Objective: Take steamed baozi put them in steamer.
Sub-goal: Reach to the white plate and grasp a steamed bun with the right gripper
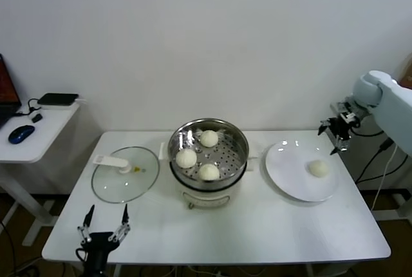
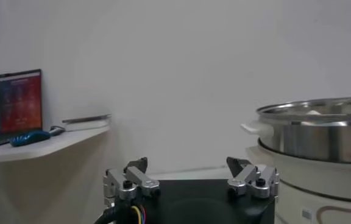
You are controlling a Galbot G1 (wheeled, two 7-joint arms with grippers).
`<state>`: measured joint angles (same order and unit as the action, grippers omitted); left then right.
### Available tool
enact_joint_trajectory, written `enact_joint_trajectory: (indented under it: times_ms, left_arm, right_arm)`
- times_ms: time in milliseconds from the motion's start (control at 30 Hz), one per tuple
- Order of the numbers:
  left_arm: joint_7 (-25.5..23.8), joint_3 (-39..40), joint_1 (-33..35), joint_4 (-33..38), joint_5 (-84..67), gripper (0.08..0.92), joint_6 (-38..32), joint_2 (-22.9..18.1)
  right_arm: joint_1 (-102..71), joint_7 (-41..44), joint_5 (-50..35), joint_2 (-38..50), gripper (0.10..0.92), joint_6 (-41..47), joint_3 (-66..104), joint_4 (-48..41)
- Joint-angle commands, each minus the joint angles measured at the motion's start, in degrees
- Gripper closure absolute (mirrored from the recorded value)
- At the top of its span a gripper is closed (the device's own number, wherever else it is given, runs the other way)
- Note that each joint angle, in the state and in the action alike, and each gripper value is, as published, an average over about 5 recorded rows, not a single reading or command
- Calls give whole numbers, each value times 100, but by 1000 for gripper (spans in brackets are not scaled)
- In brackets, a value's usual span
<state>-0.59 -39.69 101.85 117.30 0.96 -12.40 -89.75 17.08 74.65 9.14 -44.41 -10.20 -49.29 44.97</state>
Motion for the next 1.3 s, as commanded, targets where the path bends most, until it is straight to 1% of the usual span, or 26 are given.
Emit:
enact_joint_trajectory:
  times_ms: [33,300,600,767,1300]
  left_arm:
    - [1,-33,16,9,-10,177,10,-2]
    - [-3,-60,5,-32,-18,177,25,11]
    - [-7,-56,-40,-101,-8,177,40,13]
    - [-6,-51,-36,-115,-7,177,34,6]
    - [-5,-54,21,-154,-17,177,-23,11]
  right_arm:
    - [-1111,-260,1918,-679,203,-278,1585,-1403]
    - [-1439,-426,2686,-1045,203,-489,2284,-1806]
    - [-1594,-719,2731,-1349,203,-516,2793,-2124]
    - [-1586,-865,2904,-1471,203,-586,2960,-2289]
    - [-1674,-1106,3251,-1554,203,-655,3253,-2427]
